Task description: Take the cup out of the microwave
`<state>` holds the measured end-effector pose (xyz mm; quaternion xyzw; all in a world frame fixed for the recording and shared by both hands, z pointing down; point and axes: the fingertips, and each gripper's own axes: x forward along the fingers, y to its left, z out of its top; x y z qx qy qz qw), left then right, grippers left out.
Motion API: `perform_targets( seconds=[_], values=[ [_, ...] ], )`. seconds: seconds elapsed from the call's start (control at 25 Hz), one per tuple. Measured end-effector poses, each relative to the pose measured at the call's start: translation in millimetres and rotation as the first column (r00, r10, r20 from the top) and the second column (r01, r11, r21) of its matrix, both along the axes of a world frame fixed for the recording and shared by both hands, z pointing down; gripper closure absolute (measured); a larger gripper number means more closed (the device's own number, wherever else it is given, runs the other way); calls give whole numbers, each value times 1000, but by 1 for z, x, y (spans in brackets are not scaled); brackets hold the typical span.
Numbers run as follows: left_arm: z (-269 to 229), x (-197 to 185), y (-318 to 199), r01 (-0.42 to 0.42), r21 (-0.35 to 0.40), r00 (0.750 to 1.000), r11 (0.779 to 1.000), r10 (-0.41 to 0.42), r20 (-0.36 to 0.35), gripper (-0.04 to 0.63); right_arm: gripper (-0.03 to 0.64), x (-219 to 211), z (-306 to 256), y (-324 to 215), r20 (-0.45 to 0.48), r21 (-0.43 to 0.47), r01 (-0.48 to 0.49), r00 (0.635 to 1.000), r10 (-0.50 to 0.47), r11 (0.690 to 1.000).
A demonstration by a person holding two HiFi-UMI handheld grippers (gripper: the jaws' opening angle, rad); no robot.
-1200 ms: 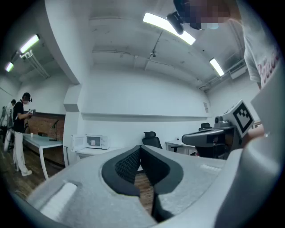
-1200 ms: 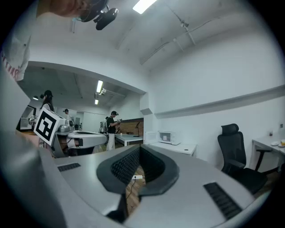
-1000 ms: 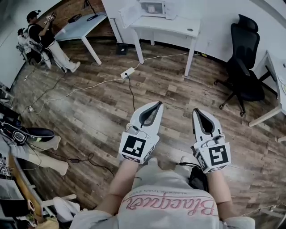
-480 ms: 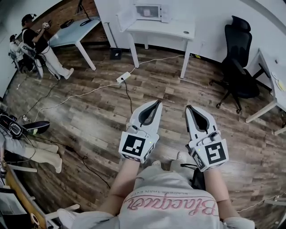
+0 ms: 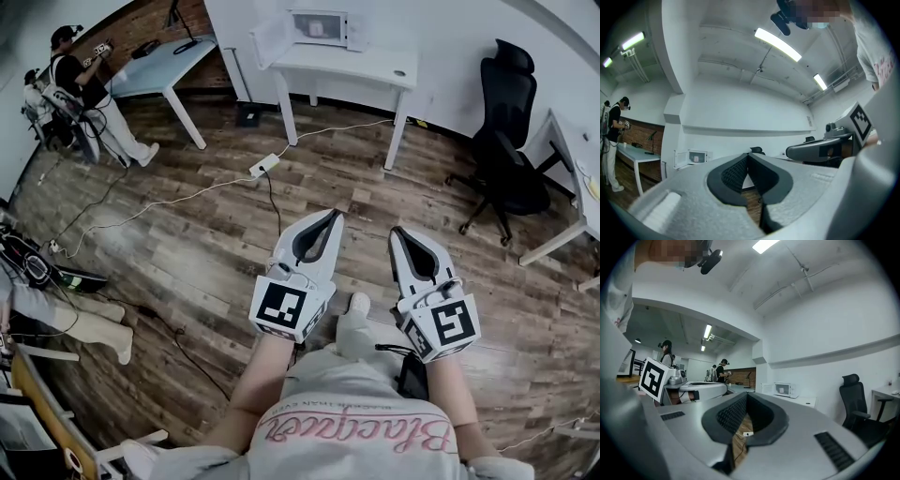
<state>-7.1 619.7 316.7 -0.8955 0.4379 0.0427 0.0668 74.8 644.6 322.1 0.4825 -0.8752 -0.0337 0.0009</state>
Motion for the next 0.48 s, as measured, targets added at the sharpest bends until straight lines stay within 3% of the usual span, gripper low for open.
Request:
perform_targets(
  seconds=[0.48],
  values=[
    [2, 9, -52, 8, -5, 1000, 1000, -8, 25, 589, 604, -5, 1, -63, 3, -9, 62, 998, -62, 998]
  ],
)
